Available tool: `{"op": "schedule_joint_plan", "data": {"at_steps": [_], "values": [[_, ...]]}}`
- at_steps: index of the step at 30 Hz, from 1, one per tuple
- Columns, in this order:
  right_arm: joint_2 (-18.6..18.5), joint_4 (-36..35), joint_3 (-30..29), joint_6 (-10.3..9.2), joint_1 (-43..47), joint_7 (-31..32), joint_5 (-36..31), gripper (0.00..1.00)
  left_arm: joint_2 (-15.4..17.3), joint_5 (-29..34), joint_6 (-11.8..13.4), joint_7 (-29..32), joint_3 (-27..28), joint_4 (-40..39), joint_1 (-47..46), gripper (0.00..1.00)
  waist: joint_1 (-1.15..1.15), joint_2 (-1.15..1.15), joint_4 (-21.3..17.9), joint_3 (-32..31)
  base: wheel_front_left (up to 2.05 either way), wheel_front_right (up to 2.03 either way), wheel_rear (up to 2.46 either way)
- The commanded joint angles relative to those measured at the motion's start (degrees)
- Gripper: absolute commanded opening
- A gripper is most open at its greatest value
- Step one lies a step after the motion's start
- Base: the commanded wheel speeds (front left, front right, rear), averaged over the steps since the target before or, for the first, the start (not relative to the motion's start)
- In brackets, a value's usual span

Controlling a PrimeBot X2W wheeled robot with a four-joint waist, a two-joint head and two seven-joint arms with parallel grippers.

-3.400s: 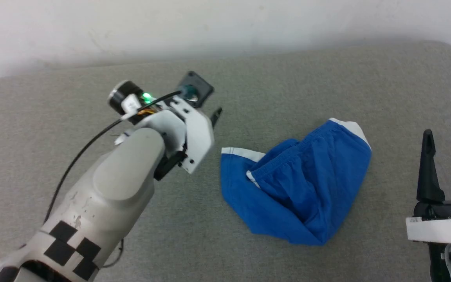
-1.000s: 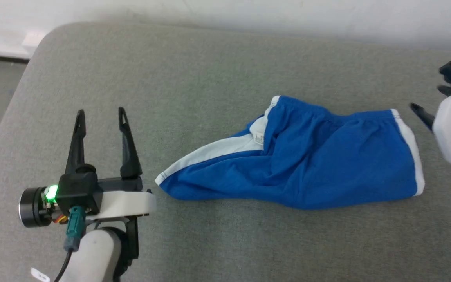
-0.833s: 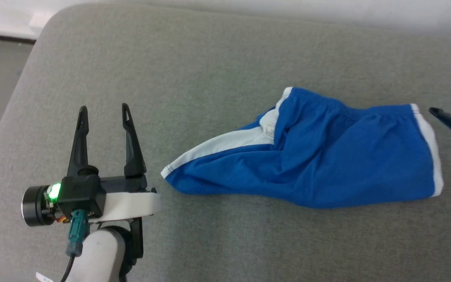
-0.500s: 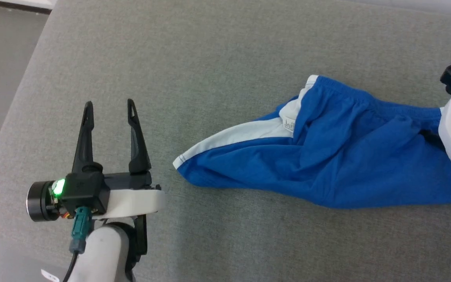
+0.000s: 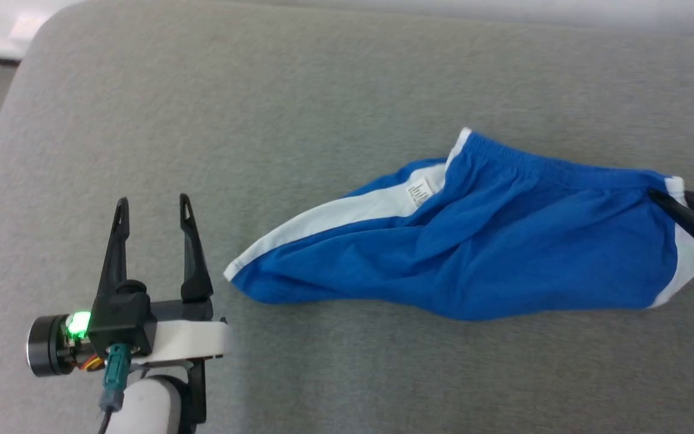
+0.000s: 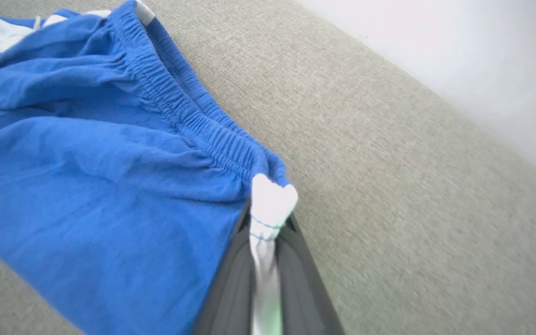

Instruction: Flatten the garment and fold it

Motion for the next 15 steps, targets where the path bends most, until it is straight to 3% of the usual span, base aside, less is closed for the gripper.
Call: {"op": "schedule_joint_plan", "data": {"at_steps": [1,7,12,13,14,15], "values": [[-1.36,-1.11,-1.51,-0.13,2.63,-1.23,0.06,0.0,0.12,0.66,-0.44,-0.27,0.35,0.22,0.77,1.0,0.0,0.0,-6.58,-5.26,0.0,0.0,0.0],[-4.04,-3.85,-10.32,-0.13,21.48,-2.88,0.9,0.0,0.25,1.12,-0.84,-0.27,0.85,0.18,1.84,1.0,0.0,0.0,-9.89,-6.76,0.0,0.0,0.0],[0.87,-1.16,-15.07,-0.13,36.03,-0.93,0.3,0.0,0.3,1.38,-1.16,-0.27,0.89,0.27,2.55,1.0,0.0,0.0,-11.06,-7.19,0.0,0.0,0.0],[1.94,-0.47,-16.05,-0.13,37.53,-0.89,-0.7,0.45,0.29,1.39,-1.22,-0.27,0.87,0.4,2.71,1.0,0.0,0.0,-11.14,-7.25,0.0,0.0,0.0],[2.96,0.17,-17.36,-0.13,38.37,-0.99,-2.13,1.0,0.34,1.45,-1.24,-0.27,0.92,0.57,2.89,1.0,0.0,0.0,-11.33,-7.38,0.0,0.0,0.0],[4.09,0.05,-18.71,-0.13,38.77,-0.93,-2.99,1.0,0.45,1.54,-1.25,-0.27,0.95,0.84,3.17,1.0,0.0,0.0,-11.58,-7.62,0.0,0.0,0.0]]}}
